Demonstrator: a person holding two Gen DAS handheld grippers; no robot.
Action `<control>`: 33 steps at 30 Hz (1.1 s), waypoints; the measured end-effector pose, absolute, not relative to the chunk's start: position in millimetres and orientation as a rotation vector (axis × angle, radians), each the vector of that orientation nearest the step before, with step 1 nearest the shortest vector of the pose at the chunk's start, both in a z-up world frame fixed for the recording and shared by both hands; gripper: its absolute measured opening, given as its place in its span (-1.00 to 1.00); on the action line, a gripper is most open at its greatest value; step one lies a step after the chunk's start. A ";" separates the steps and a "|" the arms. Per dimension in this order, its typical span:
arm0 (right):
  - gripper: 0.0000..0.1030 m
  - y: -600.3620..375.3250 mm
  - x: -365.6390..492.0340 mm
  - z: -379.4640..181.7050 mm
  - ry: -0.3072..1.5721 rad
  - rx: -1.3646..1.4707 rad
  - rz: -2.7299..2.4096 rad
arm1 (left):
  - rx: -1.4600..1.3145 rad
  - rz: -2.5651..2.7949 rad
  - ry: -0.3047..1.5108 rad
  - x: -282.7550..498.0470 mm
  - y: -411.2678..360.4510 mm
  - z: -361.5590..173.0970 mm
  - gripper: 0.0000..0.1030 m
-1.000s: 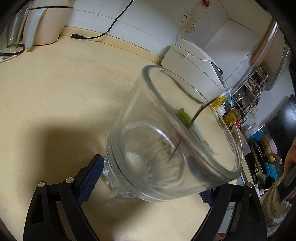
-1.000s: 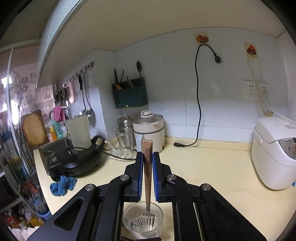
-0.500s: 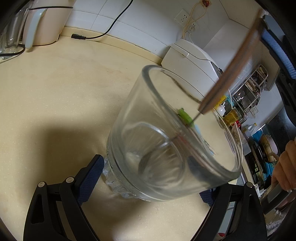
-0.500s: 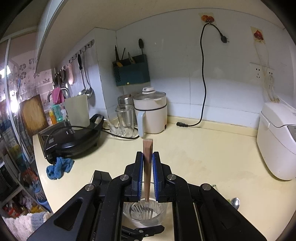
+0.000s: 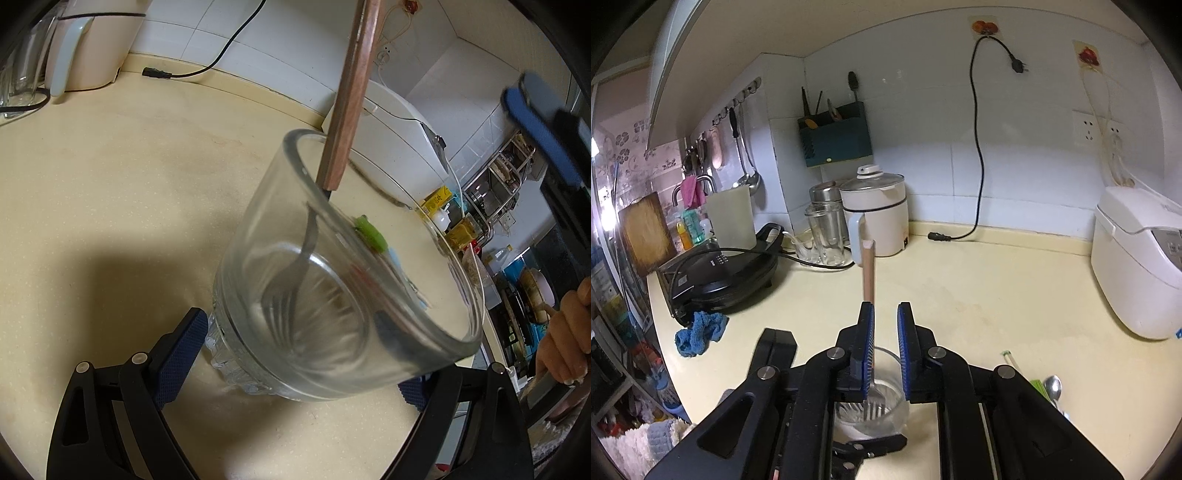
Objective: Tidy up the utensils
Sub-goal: 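Lower the fork into the glass held by the left tool and release, then reach the right tool to the white plastic spoon and grasp it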
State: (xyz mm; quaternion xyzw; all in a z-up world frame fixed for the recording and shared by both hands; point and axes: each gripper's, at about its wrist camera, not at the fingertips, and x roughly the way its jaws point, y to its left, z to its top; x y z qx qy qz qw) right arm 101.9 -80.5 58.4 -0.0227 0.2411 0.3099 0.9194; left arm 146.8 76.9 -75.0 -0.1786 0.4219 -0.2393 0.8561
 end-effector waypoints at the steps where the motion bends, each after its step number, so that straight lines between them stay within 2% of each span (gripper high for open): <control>1: -0.76 -84.2 101.9 56.5 0.499 -0.042 0.630 | -0.375 -0.503 0.887 146.7 76.8 -74.9 0.81; 23: -0.76 -253.3 91.7 -36.9 0.702 0.080 0.245 | -0.375 -0.503 0.887 146.8 76.8 -74.9 0.81; 33: -0.74 -235.9 87.4 -50.2 0.741 0.082 0.375 | -0.375 -0.503 0.887 146.8 76.8 -74.8 0.81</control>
